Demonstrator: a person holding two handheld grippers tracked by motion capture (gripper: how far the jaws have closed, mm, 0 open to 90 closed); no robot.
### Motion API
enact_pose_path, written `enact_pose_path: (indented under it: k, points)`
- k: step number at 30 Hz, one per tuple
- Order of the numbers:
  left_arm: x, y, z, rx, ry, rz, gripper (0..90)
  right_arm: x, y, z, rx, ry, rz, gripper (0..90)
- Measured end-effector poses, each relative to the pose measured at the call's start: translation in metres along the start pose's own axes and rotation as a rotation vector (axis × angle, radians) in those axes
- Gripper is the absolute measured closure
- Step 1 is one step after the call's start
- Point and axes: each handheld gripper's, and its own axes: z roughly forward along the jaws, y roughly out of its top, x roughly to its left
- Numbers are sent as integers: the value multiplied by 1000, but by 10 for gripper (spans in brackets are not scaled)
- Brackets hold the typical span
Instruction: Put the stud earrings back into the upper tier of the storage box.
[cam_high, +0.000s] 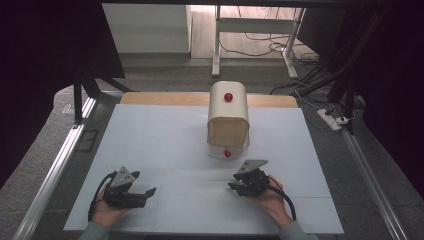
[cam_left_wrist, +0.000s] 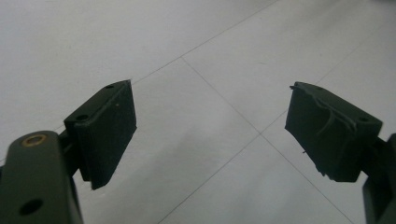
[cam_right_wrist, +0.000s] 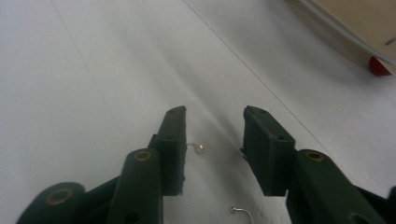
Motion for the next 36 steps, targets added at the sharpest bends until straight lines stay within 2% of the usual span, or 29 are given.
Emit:
enact_pose_path:
  k: [8,9,18,24,26,30,36]
  points:
    - [1,0,0,6,0,1,160,3,0,3,22,12,-35,699]
    - [1,0,0,7,0,0,160,4,0,4,28,13,-46,732]
    - [0,0,1,13,0,6,160,5,0,4,31,19,-42,849]
    - [0,0,1,13,2,6,160,4,0,3,31,19,-43,855]
    - [0,0,0,12,3,7,160,4,-1,2,17,23,-39,890]
    - [0,0,1,13,3,7,160,2,-1,-1,-1,36,-18,890]
    - [1,-1,1,13,4,6,160,2,-1,0,-2,28,-24,890]
